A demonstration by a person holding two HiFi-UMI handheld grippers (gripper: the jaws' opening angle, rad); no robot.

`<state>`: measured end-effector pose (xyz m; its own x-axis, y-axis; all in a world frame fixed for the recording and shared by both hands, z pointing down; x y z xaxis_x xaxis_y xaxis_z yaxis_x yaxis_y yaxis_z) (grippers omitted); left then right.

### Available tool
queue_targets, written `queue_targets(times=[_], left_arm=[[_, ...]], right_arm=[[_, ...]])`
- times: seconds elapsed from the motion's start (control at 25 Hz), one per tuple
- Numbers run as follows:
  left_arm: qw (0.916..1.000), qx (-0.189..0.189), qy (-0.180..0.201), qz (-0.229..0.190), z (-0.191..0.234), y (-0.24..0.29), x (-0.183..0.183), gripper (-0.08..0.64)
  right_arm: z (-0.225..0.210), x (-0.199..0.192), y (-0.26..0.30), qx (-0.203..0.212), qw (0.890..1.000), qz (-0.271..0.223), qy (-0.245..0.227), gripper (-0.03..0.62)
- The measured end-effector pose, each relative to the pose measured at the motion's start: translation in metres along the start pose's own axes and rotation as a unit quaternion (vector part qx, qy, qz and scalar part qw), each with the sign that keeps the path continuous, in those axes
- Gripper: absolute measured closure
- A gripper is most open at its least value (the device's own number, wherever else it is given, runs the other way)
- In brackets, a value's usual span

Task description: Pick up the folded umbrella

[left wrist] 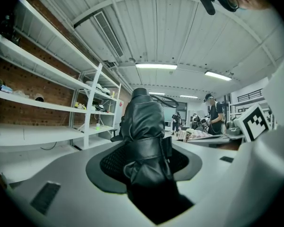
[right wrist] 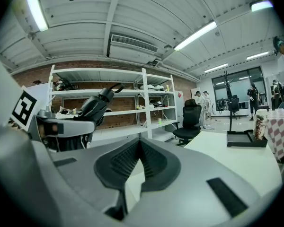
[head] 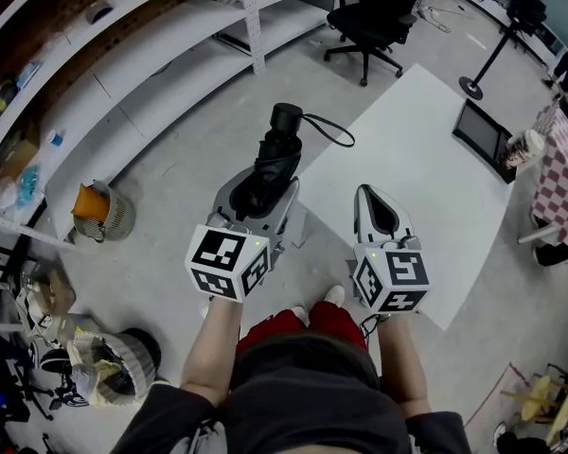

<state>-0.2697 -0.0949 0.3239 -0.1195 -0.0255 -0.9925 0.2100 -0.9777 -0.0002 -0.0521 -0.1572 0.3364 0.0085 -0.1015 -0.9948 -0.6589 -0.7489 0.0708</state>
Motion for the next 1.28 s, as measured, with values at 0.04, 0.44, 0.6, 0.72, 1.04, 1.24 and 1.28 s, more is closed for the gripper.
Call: queue_targets(times=[0.04, 0.44, 0.6, 0.72, 1.04, 1.24, 1.28], left_arm=[[1.0000, 0.002, 0.000, 0.000, 0.000, -0.003, -0.001, 0.331], [0.9998, 0.017, 0.001, -0.004, 0.000, -0.029, -0.001, 0.331], [0.9997, 0.023, 0.001, -0.007, 0.001, -0.038, 0.000, 0.331], [0.9997, 0.025, 0.002, -0.007, -0.001, -0.046, -0.001, 0.331], [0.9995, 0.030, 0.004, -0.005, -0.001, -0.061, -0.002, 0.331], [0.9994, 0.034, 0.002, -0.006, -0.001, -0.071, -0.002, 0.331], [0.9994, 0.035, 0.002, -0.007, 0.000, -0.072, -0.002, 0.331]], right_arm=[[0.002, 0.000, -0.001, 0.002, 1.000, -0.001, -0.001, 0.574], [0.017, 0.001, -0.009, 0.016, 1.000, -0.008, -0.003, 0.575], [0.023, 0.003, -0.012, 0.021, 1.000, -0.010, -0.007, 0.574], [0.027, 0.003, -0.016, 0.023, 1.000, -0.011, -0.011, 0.575], [0.039, 0.004, -0.023, 0.026, 0.999, -0.016, -0.024, 0.575], [0.045, 0.005, -0.029, 0.029, 0.999, -0.019, -0.026, 0.575], [0.046, 0.005, -0.029, 0.029, 0.999, -0.020, -0.026, 0.575]])
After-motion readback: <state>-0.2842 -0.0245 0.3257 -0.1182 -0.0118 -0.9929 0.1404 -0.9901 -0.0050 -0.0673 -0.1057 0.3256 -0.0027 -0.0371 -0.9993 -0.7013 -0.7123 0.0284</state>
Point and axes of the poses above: the fingertips, and each gripper's own axes: y forward along the fingers, z to its left, x out of its top, the point moved 10 cm from there along -y, backward along the fingers, and after that the axes turned 7 degrees about -z, right-handed, at the moved point
